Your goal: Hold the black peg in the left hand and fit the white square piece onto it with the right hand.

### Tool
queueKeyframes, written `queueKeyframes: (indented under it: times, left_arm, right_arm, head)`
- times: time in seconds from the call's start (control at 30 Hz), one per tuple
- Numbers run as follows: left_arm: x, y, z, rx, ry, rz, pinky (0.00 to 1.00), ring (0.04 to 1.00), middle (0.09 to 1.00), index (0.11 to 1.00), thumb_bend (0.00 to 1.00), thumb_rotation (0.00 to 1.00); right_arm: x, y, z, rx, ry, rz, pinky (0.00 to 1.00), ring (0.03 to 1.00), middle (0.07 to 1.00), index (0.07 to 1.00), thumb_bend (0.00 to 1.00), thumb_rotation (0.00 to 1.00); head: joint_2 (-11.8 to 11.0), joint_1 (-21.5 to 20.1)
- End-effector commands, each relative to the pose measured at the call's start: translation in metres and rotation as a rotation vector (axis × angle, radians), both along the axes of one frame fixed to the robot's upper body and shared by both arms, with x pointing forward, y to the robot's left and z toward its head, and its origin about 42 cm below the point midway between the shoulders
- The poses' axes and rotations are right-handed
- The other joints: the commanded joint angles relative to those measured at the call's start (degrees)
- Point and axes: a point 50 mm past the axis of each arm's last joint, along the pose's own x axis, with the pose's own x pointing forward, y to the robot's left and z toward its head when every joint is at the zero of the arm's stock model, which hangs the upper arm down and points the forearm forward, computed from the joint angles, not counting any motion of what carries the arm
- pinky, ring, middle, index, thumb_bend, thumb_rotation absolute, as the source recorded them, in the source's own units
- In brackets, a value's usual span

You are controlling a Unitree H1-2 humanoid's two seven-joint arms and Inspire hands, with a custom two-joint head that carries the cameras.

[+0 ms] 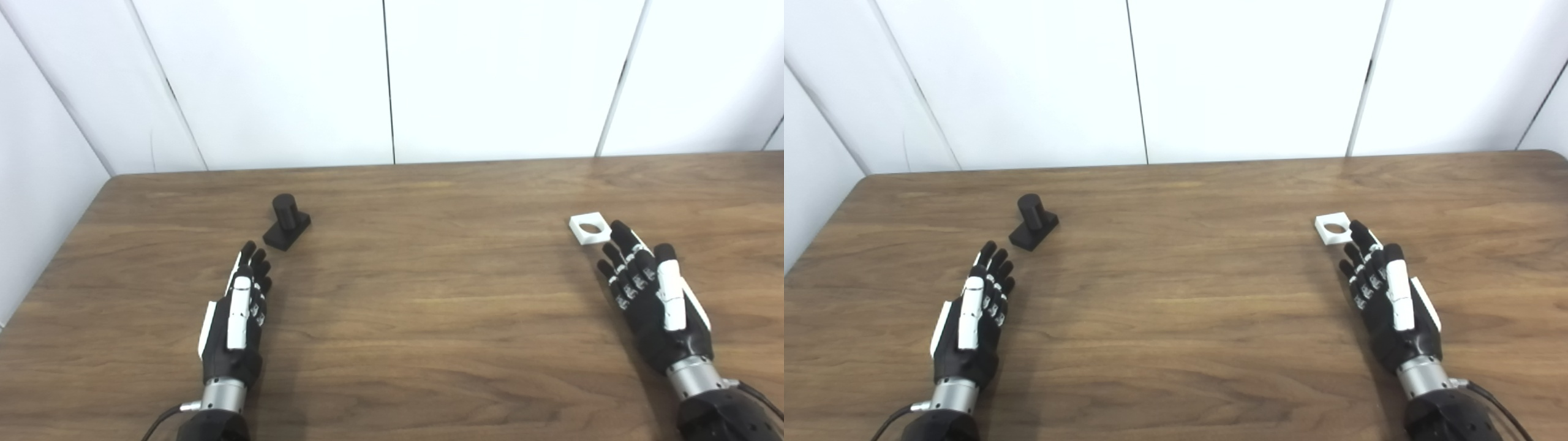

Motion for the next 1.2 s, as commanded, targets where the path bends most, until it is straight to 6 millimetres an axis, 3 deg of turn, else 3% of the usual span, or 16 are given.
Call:
queueKeyframes:
  times: [0.0,0.8,1.17]
  left_arm:
    - [-0.001,0.003,0.003,0.012,-0.023,-0.007,1.00,0.997,0.989,0.989,0.40,0.89]
    - [0.001,0.002,0.008,0.029,-0.029,-0.018,1.00,0.997,0.980,0.983,0.40,0.91]
    - [0.004,0.000,0.028,0.094,-0.066,-0.023,1.00,1.000,0.998,0.993,0.38,0.96]
  right_arm:
    - [-0.007,0.004,-0.018,0.020,0.042,-0.003,1.00,1.000,1.000,0.932,0.69,0.87]
    - [-0.009,0.007,-0.020,0.021,0.038,-0.011,0.97,0.997,0.999,0.936,0.66,0.89]
    - [-0.009,0.010,-0.022,0.029,0.038,-0.012,0.96,0.993,0.997,0.938,0.64,0.91]
  head:
    - [0.0,0.0]
    - [-0.4,0.0]
    - [-0.6,0.3]
